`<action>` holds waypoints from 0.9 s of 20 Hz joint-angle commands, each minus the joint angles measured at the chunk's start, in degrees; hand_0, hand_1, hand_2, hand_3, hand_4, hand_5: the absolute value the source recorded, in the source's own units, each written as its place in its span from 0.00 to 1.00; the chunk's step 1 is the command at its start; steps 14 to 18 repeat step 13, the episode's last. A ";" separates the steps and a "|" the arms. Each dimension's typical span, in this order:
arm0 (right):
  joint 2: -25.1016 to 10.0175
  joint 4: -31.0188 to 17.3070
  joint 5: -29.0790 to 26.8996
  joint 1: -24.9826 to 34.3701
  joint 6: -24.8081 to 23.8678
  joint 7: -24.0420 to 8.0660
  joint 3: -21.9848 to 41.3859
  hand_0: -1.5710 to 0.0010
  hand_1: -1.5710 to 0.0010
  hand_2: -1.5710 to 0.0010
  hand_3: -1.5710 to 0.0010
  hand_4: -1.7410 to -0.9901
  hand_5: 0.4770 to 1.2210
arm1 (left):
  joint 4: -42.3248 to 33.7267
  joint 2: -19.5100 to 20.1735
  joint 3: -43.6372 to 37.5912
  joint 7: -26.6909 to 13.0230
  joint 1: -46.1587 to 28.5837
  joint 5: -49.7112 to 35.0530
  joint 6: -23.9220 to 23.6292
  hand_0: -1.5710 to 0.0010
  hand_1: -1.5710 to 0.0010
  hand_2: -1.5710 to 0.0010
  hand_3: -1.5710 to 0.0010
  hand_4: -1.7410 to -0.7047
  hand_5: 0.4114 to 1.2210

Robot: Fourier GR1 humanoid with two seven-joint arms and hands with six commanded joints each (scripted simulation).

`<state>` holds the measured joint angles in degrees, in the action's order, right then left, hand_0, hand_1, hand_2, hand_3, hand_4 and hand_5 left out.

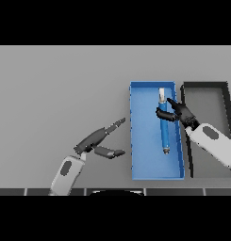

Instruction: Pick up the blue pipe and place it into the blue bin.

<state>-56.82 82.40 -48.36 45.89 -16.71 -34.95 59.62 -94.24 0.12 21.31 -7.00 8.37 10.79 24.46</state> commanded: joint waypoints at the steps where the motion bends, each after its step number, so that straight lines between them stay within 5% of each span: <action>1: -0.07 0.06 0.19 0.01 -0.12 0.00 0.12 0.97 0.98 0.98 0.99 0.93 0.38 | 0.01 -0.12 0.12 0.04 -0.10 -0.04 0.04 1.00 1.00 1.00 1.00 0.82 0.02; 6: 0.26 -1.59 0.81 0.50 0.97 0.33 0.67 0.99 0.99 0.99 1.00 0.96 0.26 | 0.07 -0.41 0.56 1.04 -0.62 0.30 -0.18 1.00 1.00 1.00 1.00 0.82 0.02; 18: -0.04 -1.24 0.30 1.00 1.68 0.38 1.03 1.00 1.00 1.00 1.00 0.96 0.22 | 1.59 -0.24 0.23 2.23 -0.40 0.86 -0.52 1.00 1.00 1.00 1.00 0.83 0.02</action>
